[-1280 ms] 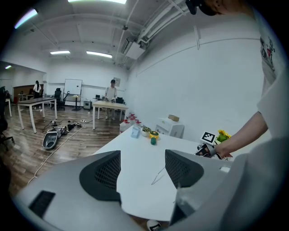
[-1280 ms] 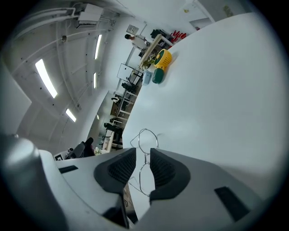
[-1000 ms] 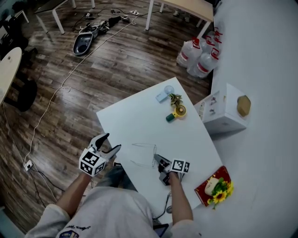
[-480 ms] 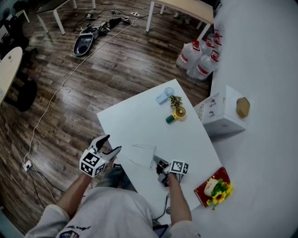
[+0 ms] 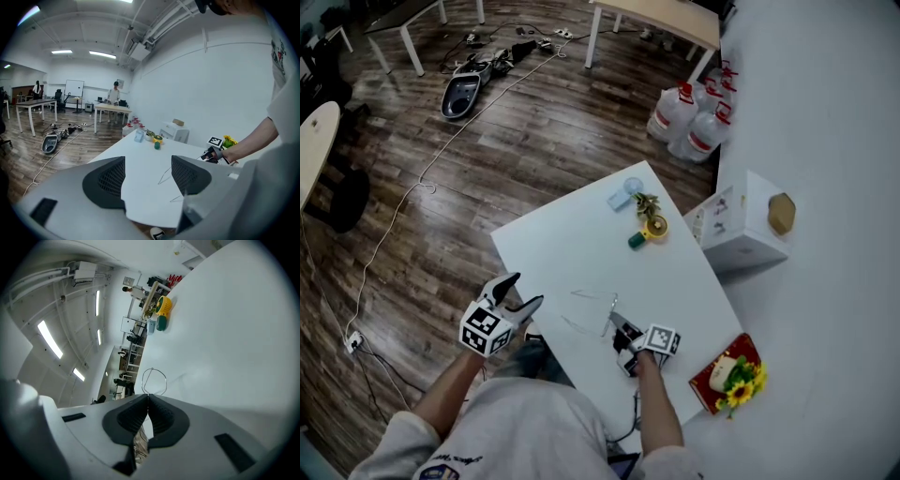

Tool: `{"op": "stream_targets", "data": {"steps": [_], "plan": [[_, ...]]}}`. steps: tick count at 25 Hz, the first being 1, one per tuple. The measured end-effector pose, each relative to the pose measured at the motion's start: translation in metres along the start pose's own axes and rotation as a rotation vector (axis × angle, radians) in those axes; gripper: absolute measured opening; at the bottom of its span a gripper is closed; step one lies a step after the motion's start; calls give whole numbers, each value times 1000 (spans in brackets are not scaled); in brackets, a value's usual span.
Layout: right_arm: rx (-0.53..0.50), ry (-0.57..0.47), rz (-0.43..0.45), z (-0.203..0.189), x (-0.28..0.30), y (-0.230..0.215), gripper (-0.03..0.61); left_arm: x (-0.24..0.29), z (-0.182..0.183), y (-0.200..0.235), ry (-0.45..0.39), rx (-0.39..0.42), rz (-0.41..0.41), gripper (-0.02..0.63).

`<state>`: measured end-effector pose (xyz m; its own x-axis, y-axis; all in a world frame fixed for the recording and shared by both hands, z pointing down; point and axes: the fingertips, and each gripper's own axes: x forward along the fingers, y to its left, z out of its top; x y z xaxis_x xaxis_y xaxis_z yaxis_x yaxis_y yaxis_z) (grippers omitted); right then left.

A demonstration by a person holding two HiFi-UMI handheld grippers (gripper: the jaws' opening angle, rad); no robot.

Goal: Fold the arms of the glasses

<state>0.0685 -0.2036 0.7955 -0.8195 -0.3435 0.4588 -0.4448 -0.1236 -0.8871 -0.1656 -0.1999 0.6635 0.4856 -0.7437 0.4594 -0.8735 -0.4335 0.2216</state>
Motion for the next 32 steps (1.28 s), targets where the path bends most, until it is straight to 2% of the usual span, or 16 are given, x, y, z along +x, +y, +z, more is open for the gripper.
{"op": "stream_targets", "data": {"steps": [3,6,11,14,16,18,23,29,32], "plan": [[-20,-36,31,8,-6,6,9,2,3,-4,-4,6,-14,302],[-10,-74,14,13,-17,15,9,5,7,-8,-9,14,-31,302],[-4,-138,34,24,-34,30,9,12,14,-17,-15,23,-67,302],[-5,-175,39,32,-45,37,9,17,17,-24,-20,-1,-97,302],[-8,-198,47,35,-53,44,9,21,17,-28,-18,-44,-124,302],[-11,-222,67,38,-59,52,9,24,15,-34,-15,-132,-161,302],[9,-289,63,47,-79,54,9,34,-3,-59,-11,-519,-289,302],[10,-349,90,57,-96,73,9,46,-7,-91,-14,-828,-414,295],[8,-362,98,56,-101,83,9,46,-3,-114,-8,-1111,-517,243]]}}
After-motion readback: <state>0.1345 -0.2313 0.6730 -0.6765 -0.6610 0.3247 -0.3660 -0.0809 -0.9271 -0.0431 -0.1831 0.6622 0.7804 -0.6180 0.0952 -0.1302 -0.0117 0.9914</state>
